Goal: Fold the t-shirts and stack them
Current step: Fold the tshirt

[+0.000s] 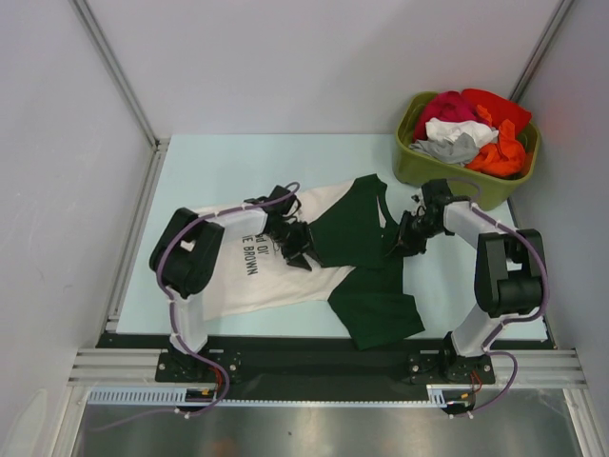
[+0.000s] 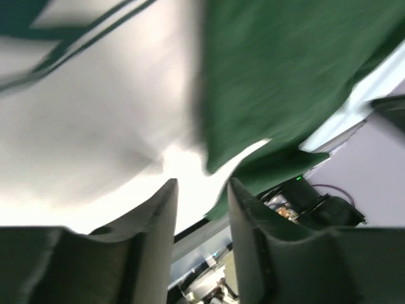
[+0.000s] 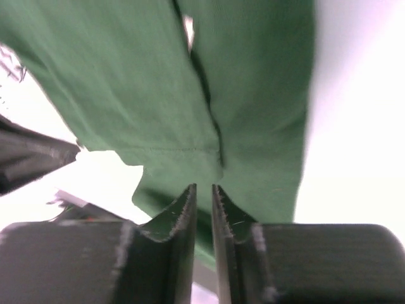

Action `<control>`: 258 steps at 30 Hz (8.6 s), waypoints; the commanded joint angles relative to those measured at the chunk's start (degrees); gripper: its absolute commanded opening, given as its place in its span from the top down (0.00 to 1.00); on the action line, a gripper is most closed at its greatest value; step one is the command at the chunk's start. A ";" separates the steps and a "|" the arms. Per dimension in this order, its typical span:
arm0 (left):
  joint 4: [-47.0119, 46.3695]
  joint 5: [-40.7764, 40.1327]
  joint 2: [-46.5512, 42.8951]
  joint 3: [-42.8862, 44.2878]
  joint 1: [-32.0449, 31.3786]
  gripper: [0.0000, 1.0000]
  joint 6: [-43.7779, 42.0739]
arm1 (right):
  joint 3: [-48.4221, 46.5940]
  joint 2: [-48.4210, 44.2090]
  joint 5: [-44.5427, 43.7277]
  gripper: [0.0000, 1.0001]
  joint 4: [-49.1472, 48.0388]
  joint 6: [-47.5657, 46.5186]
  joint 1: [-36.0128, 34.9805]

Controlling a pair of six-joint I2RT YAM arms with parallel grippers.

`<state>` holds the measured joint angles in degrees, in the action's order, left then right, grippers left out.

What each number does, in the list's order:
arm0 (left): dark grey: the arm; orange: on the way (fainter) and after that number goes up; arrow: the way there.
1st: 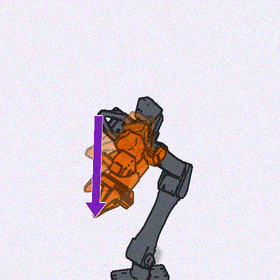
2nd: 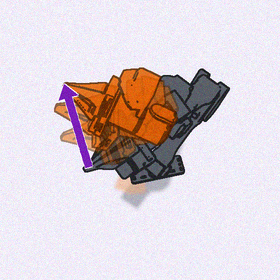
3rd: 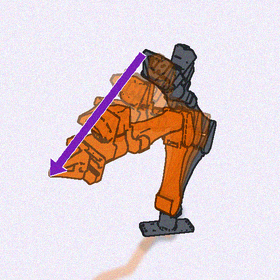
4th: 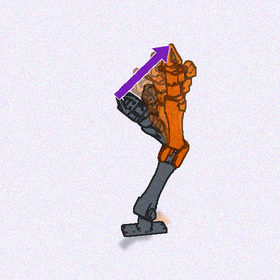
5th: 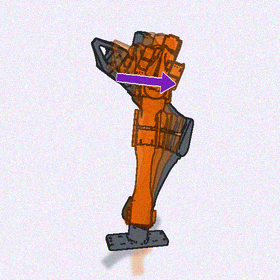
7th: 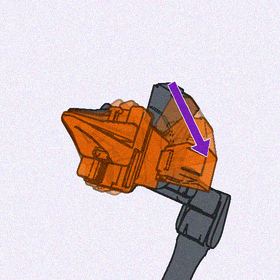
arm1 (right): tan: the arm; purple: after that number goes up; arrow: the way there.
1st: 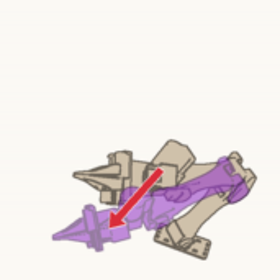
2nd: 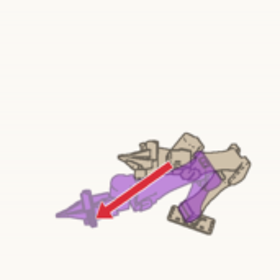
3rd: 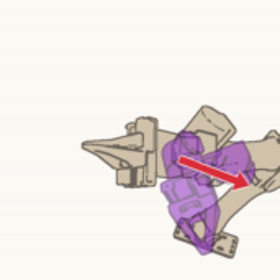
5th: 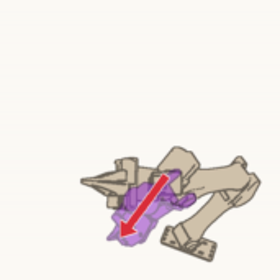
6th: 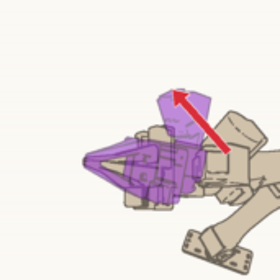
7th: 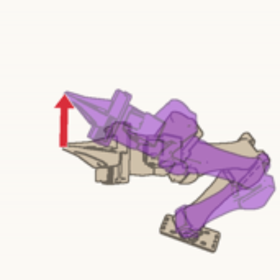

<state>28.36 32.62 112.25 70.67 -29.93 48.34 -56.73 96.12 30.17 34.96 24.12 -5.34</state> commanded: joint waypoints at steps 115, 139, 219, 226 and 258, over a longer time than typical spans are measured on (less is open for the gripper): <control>7.85 -27.79 15.81 31.45 56.04 1.00 -27.42 | -76.25 54.18 -34.57 0.85 -7.62 -17.71 -13.64; 3.63 -21.10 26.53 47.09 52.26 0.99 -20.03 | -85.92 60.86 -46.26 0.98 -27.57 -22.18 -11.79; 7.41 -25.07 -28.31 -27.61 66.41 0.93 -4.12 | 11.20 -12.27 3.76 0.39 -7.27 0.49 -5.64; 7.06 -23.66 -28.13 -27.61 66.32 0.97 -4.22 | 12.78 -8.84 1.64 0.40 -14.73 6.46 -3.36; 7.15 -23.66 -29.63 -28.22 66.41 1.00 -4.48 | 21.66 -9.54 12.81 0.77 -20.02 5.06 -2.39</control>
<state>35.27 9.21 84.31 42.85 35.86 44.93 -35.46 88.31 41.87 15.75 29.56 -7.75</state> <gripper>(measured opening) 0.015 0.290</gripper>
